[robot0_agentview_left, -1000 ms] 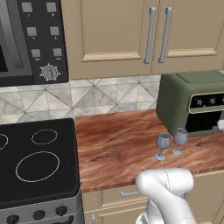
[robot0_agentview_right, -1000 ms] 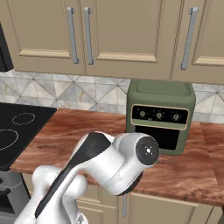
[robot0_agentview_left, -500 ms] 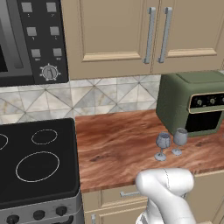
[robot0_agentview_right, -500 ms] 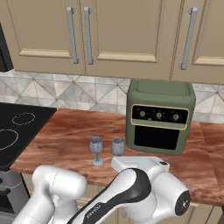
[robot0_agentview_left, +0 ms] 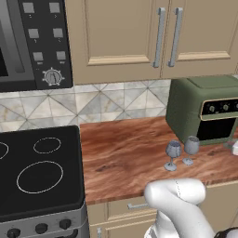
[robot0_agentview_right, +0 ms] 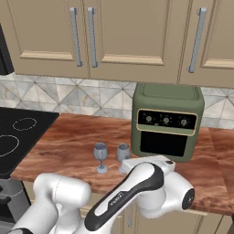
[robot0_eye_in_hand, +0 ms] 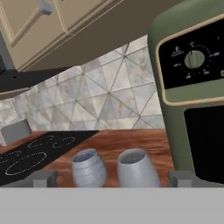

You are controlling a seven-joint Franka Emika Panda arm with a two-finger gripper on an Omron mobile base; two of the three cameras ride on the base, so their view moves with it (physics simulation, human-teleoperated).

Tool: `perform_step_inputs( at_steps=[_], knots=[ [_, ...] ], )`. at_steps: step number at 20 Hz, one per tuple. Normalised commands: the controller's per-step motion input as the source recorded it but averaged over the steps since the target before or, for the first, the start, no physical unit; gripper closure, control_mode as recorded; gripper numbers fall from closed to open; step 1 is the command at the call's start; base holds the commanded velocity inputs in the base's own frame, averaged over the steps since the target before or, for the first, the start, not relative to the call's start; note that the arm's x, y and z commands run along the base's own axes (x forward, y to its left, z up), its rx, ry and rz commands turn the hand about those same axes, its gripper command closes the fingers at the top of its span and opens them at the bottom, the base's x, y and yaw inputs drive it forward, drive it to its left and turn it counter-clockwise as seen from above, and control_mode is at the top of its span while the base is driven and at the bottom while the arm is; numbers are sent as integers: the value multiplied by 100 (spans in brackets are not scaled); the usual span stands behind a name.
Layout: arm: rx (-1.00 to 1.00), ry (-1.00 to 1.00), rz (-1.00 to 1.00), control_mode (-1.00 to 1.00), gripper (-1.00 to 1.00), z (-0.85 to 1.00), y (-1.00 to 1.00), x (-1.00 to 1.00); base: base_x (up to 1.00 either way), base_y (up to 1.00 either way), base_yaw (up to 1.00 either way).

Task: Retrieve the wine glasses from the counter and place one next to each plate.

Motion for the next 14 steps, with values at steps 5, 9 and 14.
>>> perform_step_inputs(
  at_steps=[5,9,14],
  knots=[
    [-4,-28,1,-100,-100,-32,0,13,0,0,0],
    [-1,-5,0,-100,-100,-16,0,20,0,0,0],
    [0,-3,0,-100,-100,-25,3,26,0,0,0]
  ],
)
